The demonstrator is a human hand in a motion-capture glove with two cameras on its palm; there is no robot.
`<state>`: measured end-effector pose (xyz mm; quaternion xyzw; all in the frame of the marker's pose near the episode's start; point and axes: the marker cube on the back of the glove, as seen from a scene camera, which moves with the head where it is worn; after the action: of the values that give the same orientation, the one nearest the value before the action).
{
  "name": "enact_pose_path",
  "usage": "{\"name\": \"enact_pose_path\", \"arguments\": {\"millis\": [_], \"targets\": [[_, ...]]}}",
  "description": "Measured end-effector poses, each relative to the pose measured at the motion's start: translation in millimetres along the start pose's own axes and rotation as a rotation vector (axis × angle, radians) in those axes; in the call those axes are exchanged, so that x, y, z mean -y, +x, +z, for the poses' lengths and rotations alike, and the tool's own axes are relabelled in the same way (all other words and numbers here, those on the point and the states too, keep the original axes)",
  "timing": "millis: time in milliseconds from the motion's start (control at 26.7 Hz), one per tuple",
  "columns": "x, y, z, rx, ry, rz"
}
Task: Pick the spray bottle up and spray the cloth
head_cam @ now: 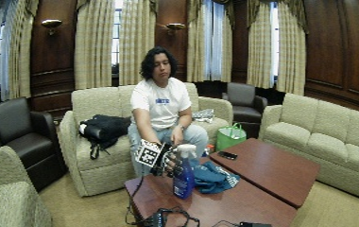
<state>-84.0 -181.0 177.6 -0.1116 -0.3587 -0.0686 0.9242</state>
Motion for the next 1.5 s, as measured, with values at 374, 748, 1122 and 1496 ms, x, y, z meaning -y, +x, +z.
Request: {"name": "enact_pose_path", "arguments": {"millis": [374, 748, 1122, 1496], "targets": [[23.3, -2.0, 19.0, 0.055, -0.031, -0.018], [45.1, -5.6, 36.6, 0.056, -0.01, -0.049], [55.7, -15.8, 51.7, 0.079, 0.026, -0.033], [55.8, -26.5, 49.9, 0.144, 0.053, -0.048]]}}
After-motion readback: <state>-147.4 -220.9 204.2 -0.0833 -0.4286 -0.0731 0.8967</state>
